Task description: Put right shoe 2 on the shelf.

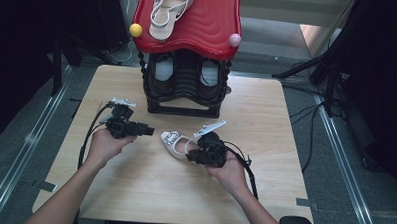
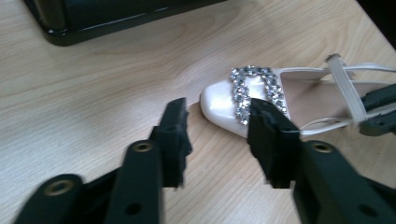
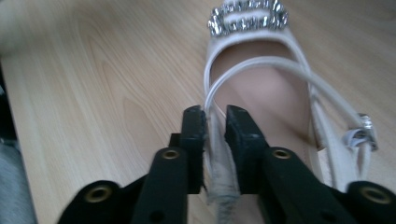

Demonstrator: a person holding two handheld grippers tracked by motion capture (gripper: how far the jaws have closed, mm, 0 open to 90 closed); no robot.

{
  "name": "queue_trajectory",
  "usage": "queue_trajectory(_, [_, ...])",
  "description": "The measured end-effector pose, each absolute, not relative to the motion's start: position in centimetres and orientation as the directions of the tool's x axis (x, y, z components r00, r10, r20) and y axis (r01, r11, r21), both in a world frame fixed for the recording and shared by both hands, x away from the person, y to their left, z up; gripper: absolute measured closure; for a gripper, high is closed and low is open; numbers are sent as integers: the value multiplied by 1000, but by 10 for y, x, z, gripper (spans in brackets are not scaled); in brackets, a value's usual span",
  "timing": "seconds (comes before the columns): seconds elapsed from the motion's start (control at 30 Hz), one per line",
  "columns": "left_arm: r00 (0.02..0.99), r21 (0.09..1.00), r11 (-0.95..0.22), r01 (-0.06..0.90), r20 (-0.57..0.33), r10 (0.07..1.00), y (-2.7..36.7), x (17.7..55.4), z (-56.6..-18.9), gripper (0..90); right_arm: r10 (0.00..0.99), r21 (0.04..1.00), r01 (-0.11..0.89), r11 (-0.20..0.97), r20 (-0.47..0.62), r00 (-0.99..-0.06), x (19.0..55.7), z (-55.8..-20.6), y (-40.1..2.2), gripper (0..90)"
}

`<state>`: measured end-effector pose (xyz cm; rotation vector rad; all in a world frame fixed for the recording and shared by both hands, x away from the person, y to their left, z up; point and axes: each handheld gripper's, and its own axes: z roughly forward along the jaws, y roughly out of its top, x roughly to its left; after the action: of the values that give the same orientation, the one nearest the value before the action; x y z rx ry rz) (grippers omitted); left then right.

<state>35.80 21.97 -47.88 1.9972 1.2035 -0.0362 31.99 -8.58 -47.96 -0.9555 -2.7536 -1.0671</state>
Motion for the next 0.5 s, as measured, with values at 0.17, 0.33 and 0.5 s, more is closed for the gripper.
queue_trajectory(0.17, [567, 611, -257, 749, -390, 726, 216, 356, -477, 636, 539, 646, 551, 529, 246, -806, 321, -462, -96, 660])
queue_trajectory(0.33, [574, 602, -277, 749, -379, 726, 212, 355, -478, 600, 546, 658, 541, 524, 229, -806, 326, -452, -107, 631])
queue_trajectory(0.5, [579, 596, -295, 747, -366, 728, 208, 354, -480, 563, 557, 663, 536, 522, 211, -803, 332, -451, -115, 478])
